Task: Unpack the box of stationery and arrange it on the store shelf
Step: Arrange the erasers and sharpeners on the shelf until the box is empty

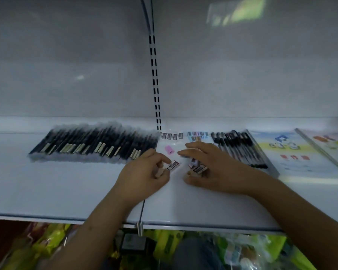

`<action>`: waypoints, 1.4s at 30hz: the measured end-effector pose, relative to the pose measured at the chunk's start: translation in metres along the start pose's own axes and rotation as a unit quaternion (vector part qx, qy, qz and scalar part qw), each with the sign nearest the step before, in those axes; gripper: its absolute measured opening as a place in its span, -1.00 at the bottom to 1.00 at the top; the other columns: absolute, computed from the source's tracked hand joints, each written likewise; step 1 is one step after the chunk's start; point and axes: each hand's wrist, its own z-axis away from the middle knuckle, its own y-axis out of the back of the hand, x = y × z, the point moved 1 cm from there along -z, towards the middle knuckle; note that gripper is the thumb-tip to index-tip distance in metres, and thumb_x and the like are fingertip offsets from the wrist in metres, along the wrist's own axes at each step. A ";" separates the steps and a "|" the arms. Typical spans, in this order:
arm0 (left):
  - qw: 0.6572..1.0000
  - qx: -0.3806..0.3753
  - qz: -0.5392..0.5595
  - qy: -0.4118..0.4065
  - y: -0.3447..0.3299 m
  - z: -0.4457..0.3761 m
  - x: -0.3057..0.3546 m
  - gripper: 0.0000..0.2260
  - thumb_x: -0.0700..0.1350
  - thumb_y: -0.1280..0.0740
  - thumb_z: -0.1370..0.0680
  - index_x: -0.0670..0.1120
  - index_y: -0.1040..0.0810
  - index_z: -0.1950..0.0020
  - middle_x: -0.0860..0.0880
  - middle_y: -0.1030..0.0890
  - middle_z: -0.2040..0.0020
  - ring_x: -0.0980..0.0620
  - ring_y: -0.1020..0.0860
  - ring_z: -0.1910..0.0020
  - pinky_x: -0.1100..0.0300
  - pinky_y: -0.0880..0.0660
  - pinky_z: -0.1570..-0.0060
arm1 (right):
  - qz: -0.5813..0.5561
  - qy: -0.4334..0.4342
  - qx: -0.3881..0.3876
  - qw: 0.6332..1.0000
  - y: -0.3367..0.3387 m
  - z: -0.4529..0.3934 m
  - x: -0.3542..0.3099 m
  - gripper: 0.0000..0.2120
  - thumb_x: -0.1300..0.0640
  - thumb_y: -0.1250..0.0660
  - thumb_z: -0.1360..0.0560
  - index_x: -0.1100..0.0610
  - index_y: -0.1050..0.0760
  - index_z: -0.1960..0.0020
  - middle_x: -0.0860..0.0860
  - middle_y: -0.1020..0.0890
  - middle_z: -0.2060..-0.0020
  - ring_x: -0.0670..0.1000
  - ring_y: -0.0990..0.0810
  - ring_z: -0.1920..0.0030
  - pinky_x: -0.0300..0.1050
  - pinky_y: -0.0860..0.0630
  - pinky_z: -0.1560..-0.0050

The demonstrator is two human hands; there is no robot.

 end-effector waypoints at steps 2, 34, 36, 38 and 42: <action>1.000 0.003 -0.013 -0.018 -0.001 0.000 0.002 -0.72 0.09 -0.37 -0.52 0.18 -0.53 -0.23 0.21 -0.44 0.01 0.35 -0.48 0.18 0.40 -0.29 0.31 | -0.002 -0.031 -0.029 0.999 0.005 0.006 0.002 -0.33 -0.47 -0.06 -0.45 -0.29 -0.09 -0.50 -0.19 -0.08 -0.54 -0.14 -0.04 -0.53 0.01 -0.12 -0.52; 0.998 -0.051 0.027 -0.037 0.025 -0.061 0.004 -0.61 0.11 -0.48 -0.44 0.06 -0.57 -0.23 0.16 -0.51 0.00 0.27 -0.49 0.08 0.49 -0.38 0.13 | -0.051 -0.081 0.052 0.994 0.041 0.019 -0.011 -0.80 -0.04 -0.45 -0.43 -0.06 -0.49 0.03 -0.16 -0.58 0.21 -0.17 -0.54 0.16 -0.36 -0.45 0.19; 0.999 -0.043 0.017 -0.019 0.023 -0.070 -0.001 -0.59 0.06 -0.48 -0.47 0.03 -0.55 -0.30 0.13 -0.53 0.01 0.25 -0.49 0.08 0.53 -0.38 0.15 | -0.092 -0.098 0.133 0.982 0.053 0.002 -0.004 -0.88 0.03 -0.45 -0.43 0.00 -0.52 0.12 -0.12 -0.62 0.27 -0.16 -0.58 0.22 -0.39 -0.47 0.21; 0.999 -0.043 0.026 0.004 0.020 -0.079 -0.006 -0.56 0.00 -0.47 -0.50 0.02 -0.51 -0.36 0.08 -0.55 0.00 0.22 -0.50 0.10 0.55 -0.37 0.16 | -0.098 -0.122 0.162 0.974 0.053 -0.028 0.007 -0.91 0.12 -0.44 -0.43 0.06 -0.53 0.17 -0.09 -0.62 0.30 -0.13 -0.57 0.27 -0.35 -0.48 0.22; 0.999 -0.024 0.030 0.021 0.017 -0.094 -0.017 -0.55 -0.06 -0.48 -0.49 -0.04 -0.52 -0.37 0.06 -0.58 0.04 0.25 -0.50 0.18 0.53 -0.41 0.15 | -0.046 -0.159 0.123 0.979 0.035 -0.087 0.031 -0.96 0.17 -0.41 -0.39 0.13 -0.56 0.19 -0.08 -0.56 0.32 -0.08 -0.51 0.28 -0.24 -0.41 0.26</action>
